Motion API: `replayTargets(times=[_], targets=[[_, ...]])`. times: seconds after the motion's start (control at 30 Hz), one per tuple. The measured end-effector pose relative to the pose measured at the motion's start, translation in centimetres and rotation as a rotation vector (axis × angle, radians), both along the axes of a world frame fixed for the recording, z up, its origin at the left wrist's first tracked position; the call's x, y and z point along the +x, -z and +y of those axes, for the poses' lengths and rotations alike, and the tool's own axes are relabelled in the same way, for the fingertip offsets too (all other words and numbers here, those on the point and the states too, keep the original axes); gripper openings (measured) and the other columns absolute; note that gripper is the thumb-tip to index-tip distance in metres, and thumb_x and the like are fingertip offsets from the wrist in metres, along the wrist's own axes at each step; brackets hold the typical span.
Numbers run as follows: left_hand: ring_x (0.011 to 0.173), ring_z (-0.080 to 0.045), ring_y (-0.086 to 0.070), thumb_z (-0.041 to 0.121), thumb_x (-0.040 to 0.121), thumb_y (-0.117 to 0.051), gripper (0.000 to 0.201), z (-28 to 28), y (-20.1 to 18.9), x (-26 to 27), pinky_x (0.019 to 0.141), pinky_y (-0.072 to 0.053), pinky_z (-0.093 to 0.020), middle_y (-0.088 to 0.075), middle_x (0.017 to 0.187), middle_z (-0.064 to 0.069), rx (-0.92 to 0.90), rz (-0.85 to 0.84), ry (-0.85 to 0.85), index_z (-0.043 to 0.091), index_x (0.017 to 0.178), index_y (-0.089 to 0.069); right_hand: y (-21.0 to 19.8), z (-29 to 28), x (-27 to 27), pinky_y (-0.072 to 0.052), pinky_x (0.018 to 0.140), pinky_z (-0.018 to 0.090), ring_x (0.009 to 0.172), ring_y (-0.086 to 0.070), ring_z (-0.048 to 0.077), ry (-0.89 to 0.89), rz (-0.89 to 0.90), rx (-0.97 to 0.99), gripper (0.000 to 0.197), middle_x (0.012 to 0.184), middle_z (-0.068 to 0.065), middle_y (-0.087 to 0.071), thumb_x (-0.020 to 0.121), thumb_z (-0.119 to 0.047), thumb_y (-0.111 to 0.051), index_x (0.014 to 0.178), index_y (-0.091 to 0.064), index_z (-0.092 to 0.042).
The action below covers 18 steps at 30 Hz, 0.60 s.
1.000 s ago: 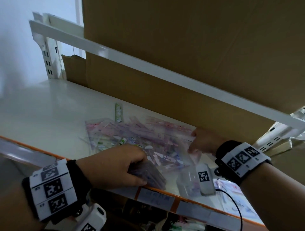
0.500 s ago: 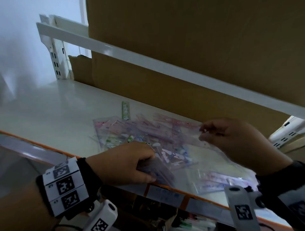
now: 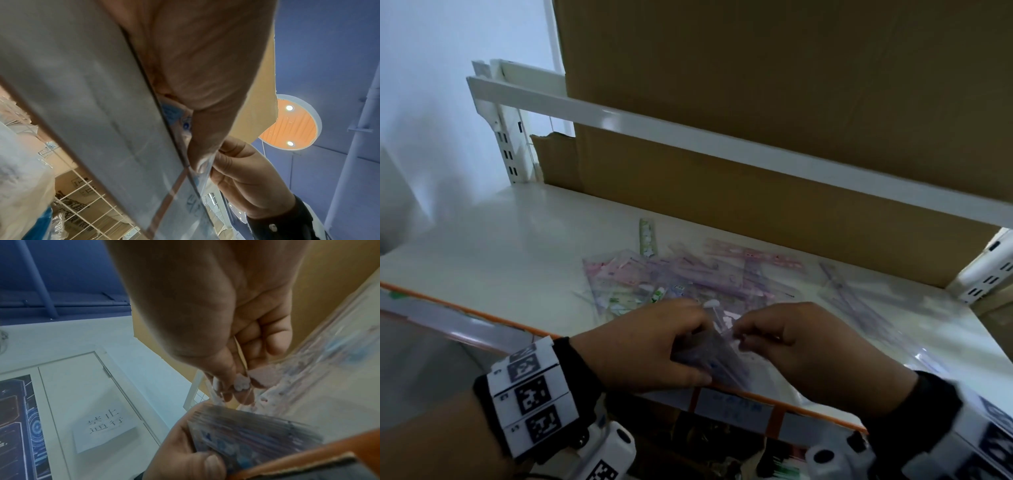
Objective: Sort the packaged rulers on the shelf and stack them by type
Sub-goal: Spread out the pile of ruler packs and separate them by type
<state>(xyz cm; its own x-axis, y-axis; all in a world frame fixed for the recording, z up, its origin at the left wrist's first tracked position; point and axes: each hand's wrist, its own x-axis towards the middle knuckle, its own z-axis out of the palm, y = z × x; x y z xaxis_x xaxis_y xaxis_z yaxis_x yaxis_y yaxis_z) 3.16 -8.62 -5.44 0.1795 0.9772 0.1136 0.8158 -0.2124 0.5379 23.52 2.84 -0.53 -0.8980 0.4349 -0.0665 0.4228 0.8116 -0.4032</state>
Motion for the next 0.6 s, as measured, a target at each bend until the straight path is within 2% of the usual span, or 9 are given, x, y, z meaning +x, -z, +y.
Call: replayTargets(times=[0.03, 0.1, 0.27, 0.37, 0.5, 0.6], targets=[[0.09, -0.008, -0.051, 0.052, 0.081, -0.072, 0.04, 0.0, -0.1, 0.1, 0.078, -0.045, -0.032, -0.053, 0.099, 0.009, -0.001, 0.021, 0.015, 0.023, 0.105, -0.059, 0.1, 0.0, -0.2, -0.039, 0.071, 0.006, 0.092, -0.055, -0.007, -0.019, -0.005, 0.004, 0.013, 0.094, -0.025, -0.067, 0.095, -0.031, -0.062, 0.105, -0.07, -0.036], [0.09, -0.01, -0.051, 0.05, 0.082, -0.071, 0.039, 0.0, -0.3, 0.1, 0.078, -0.045, -0.035, -0.056, 0.098, 0.005, -0.008, 0.034, 0.027, 0.019, 0.104, -0.062, 0.1, 0.2, -0.3, -0.039, 0.072, 0.008, 0.091, -0.055, -0.005, -0.039, -0.026, 0.025, 0.013, 0.094, -0.024, -0.066, 0.096, -0.031, -0.061, 0.105, -0.069, -0.035], [0.094, -0.011, -0.051, 0.053, 0.083, -0.068, 0.043, 0.0, -0.4, 0.0, 0.083, -0.045, -0.037, -0.057, 0.102, 0.004, -0.044, 0.033, 0.025, 0.018, 0.108, -0.063, -1.1, 1.9, 1.7, -0.041, 0.072, 0.009, 0.088, -0.055, -0.012, 0.015, -0.129, 0.1, 0.013, 0.093, -0.029, -0.065, 0.097, -0.038, -0.055, 0.105, -0.065, -0.041], [0.094, -0.012, -0.051, 0.054, 0.084, -0.067, 0.044, 0.1, -0.3, 0.0, 0.082, -0.044, -0.038, -0.058, 0.101, 0.002, -0.049, 0.047, 0.028, 0.017, 0.106, -0.063, -1.5, 2.1, 2.4, -0.046, 0.076, 0.016, 0.085, -0.056, -0.011, 0.049, -0.182, 0.136, 0.011, 0.091, -0.031, -0.064, 0.097, -0.041, -0.055, 0.103, -0.064, -0.044], [0.092, -0.014, -0.053, 0.053, 0.083, -0.069, 0.041, -0.1, -0.2, 0.0, 0.081, -0.045, -0.039, -0.061, 0.098, 0.002, -0.021, 0.034, 0.025, 0.018, 0.105, -0.065, -2.2, 2.3, 3.4, -0.036, 0.064, 0.01, 0.074, -0.05, -0.015, 0.072, -0.23, 0.243, 0.013, 0.076, -0.038, -0.056, 0.095, -0.045, -0.051, 0.087, -0.059, -0.053], [0.093, -0.012, -0.052, 0.051, 0.082, -0.071, 0.04, -0.1, -0.2, -0.1, 0.081, -0.045, -0.039, -0.059, 0.099, 0.003, -0.003, 0.011, 0.03, 0.019, 0.105, -0.066, -1.8, 1.6, 3.4, -0.044, 0.067, 0.015, 0.076, -0.055, -0.009, 0.073, -0.23, 0.225, 0.016, 0.084, -0.029, -0.063, 0.095, -0.051, -0.05, 0.103, -0.063, -0.048]])
